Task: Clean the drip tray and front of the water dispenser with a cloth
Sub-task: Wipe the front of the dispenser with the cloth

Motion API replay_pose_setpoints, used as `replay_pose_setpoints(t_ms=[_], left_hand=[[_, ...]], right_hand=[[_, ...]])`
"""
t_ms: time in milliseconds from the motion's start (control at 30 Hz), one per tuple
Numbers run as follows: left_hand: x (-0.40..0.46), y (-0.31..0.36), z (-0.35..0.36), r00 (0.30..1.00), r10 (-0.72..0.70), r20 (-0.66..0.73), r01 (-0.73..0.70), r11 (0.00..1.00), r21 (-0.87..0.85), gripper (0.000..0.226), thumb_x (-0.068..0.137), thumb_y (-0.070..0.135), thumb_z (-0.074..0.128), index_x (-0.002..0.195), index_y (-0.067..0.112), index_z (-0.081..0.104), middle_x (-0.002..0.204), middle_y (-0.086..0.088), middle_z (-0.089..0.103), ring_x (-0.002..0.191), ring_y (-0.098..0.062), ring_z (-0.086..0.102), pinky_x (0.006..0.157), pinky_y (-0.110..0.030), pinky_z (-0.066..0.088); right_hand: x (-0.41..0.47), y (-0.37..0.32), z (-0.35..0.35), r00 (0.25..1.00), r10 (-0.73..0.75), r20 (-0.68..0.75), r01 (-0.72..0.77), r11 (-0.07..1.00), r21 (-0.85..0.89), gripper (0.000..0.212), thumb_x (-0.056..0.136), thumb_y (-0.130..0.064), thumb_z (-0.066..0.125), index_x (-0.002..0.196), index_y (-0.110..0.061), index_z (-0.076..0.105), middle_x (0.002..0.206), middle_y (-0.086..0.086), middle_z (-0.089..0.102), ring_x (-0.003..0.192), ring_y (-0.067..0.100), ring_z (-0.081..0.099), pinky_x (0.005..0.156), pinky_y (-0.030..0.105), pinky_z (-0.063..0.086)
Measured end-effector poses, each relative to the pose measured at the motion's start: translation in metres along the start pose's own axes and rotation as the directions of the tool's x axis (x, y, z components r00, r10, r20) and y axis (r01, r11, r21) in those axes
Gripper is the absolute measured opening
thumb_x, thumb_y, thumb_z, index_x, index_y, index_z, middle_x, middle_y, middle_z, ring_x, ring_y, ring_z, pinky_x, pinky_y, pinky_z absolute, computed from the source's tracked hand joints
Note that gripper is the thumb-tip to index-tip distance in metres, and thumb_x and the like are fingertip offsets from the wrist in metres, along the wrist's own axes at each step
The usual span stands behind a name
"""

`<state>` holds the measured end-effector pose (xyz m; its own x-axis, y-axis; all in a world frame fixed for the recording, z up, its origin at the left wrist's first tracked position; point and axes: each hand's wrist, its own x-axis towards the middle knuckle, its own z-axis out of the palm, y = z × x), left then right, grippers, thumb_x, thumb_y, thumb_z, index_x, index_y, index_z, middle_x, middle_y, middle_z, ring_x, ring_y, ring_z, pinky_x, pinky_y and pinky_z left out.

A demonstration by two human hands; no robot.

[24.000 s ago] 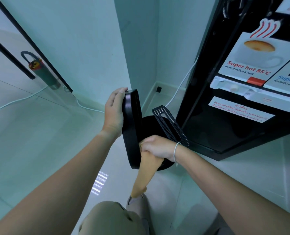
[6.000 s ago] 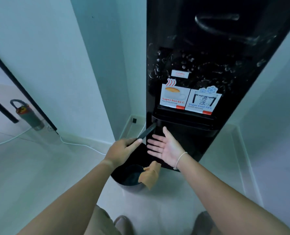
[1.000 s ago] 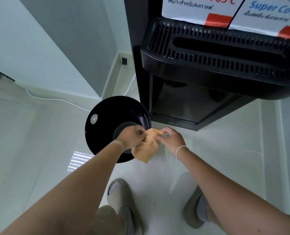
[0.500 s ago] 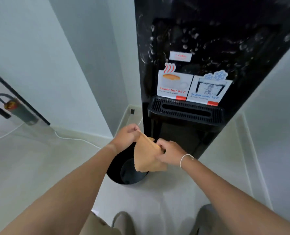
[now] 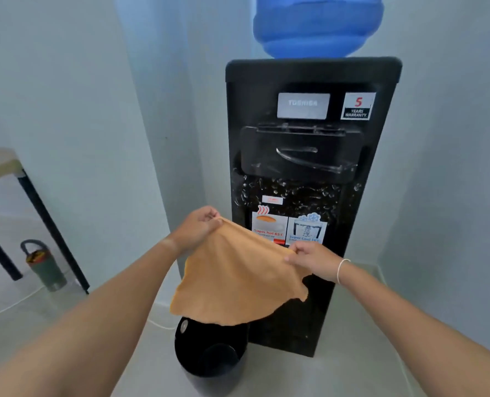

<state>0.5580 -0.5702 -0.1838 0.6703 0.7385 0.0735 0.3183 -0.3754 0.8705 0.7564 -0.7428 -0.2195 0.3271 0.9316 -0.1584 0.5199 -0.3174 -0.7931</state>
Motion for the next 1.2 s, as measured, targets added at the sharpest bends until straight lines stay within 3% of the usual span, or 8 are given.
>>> replay_pose_setpoints(t_ms=[200, 333, 433, 533, 767, 900, 1033, 1200], left_hand=[[-0.006, 0.051, -0.013, 0.995, 0.086, 0.041, -0.087, 0.996, 0.003, 0.012, 0.089, 0.009, 0.048, 0.081, 0.016, 0.043, 0.076, 0.003, 0.041, 0.066, -0.009, 0.037, 0.058, -0.021, 0.030], [-0.005, 0.084, -0.018, 0.986, 0.162, 0.026, -0.164, 0.973, 0.161, 0.015, 0.089, 0.006, 0.047, 0.083, 0.019, 0.044, 0.079, 0.003, 0.044, 0.073, -0.013, 0.041, 0.061, -0.024, 0.032], [0.000, 0.107, -0.018, 0.965, 0.260, -0.045, -0.247, 0.950, 0.191, 0.015, 0.092, 0.008, 0.042, 0.083, 0.019, 0.046, 0.080, 0.003, 0.048, 0.074, -0.012, 0.044, 0.060, -0.023, 0.033], [0.014, 0.133, -0.017, 0.939, 0.323, -0.119, -0.291, 0.929, 0.229, 0.013, 0.095, 0.011, 0.039, 0.096, 0.009, 0.052, 0.089, -0.004, 0.054, 0.079, -0.015, 0.048, 0.063, -0.024, 0.036], [0.062, 0.181, -0.019, 0.724, 0.496, -0.479, -0.208, 0.820, 0.534, 0.026, 0.086, 0.011, 0.044, 0.094, 0.019, 0.068, 0.101, -0.008, 0.056, 0.101, -0.029, 0.047, 0.086, -0.032, 0.035], [0.090, 0.182, -0.023, 0.732, 0.351, -0.584, -0.105, 0.905, 0.411, 0.034, 0.086, 0.007, 0.042, 0.098, 0.023, 0.070, 0.112, -0.011, 0.051, 0.103, -0.032, 0.050, 0.078, -0.029, 0.036], [0.108, 0.168, -0.016, 0.789, 0.229, -0.570, -0.194, 0.973, 0.123, 0.027, 0.085, 0.000, 0.044, 0.105, 0.014, 0.055, 0.102, -0.011, 0.059, 0.094, -0.026, 0.054, 0.073, -0.024, 0.037], [0.108, 0.145, -0.005, 0.825, 0.475, -0.305, -0.427, 0.879, 0.212, 0.011, 0.090, 0.008, 0.049, 0.091, 0.018, 0.056, 0.090, 0.000, 0.062, 0.087, -0.016, 0.058, 0.070, -0.017, 0.043]], right_hand=[[-0.025, -0.035, -0.051, 0.990, -0.073, -0.124, 0.049, 0.981, -0.186, 0.021, 0.086, -0.025, 0.060, 0.065, -0.028, 0.055, 0.072, -0.010, 0.054, 0.069, 0.006, 0.049, 0.061, 0.019, 0.037], [-0.036, -0.063, -0.090, 0.934, -0.170, -0.315, 0.034, 0.917, -0.397, 0.012, 0.085, -0.033, 0.059, 0.075, -0.032, 0.063, 0.088, -0.008, 0.053, 0.088, 0.012, 0.051, 0.070, 0.024, 0.040], [-0.044, -0.087, -0.110, 0.770, -0.289, -0.569, -0.113, 0.816, -0.566, 0.018, 0.088, -0.038, 0.054, 0.094, -0.031, 0.070, 0.090, -0.006, 0.044, 0.086, 0.014, 0.044, 0.065, 0.027, 0.037], [-0.050, -0.111, -0.130, 0.596, -0.315, -0.739, -0.183, 0.842, -0.507, 0.022, 0.089, -0.033, 0.049, 0.096, -0.031, 0.070, 0.091, -0.002, 0.062, 0.082, 0.020, 0.053, 0.061, 0.025, 0.036], [-0.018, -0.143, -0.162, 0.358, -0.271, -0.893, 0.057, 0.961, -0.269, 0.020, 0.090, -0.020, 0.048, 0.091, -0.017, 0.067, 0.084, 0.007, 0.068, 0.068, 0.020, 0.051, 0.053, 0.024, 0.033], [0.013, -0.133, -0.153, 0.427, -0.374, -0.823, 0.004, 0.911, -0.412, 0.024, 0.094, -0.024, 0.044, 0.106, -0.017, 0.064, 0.093, 0.007, 0.069, 0.071, 0.017, 0.050, 0.052, 0.020, 0.033], [0.028, -0.113, -0.139, 0.586, -0.402, -0.704, -0.128, 0.812, -0.570, 0.035, 0.094, -0.031, 0.041, 0.124, -0.020, 0.055, 0.113, 0.004, 0.066, 0.102, 0.021, 0.057, 0.084, 0.032, 0.046], [0.042, -0.136, -0.120, 0.664, -0.541, -0.517, -0.028, 0.673, -0.740, 0.036, 0.095, -0.034, 0.036, 0.123, -0.018, 0.053, 0.113, 0.006, 0.064, 0.105, 0.022, 0.055, 0.093, 0.033, 0.039]])
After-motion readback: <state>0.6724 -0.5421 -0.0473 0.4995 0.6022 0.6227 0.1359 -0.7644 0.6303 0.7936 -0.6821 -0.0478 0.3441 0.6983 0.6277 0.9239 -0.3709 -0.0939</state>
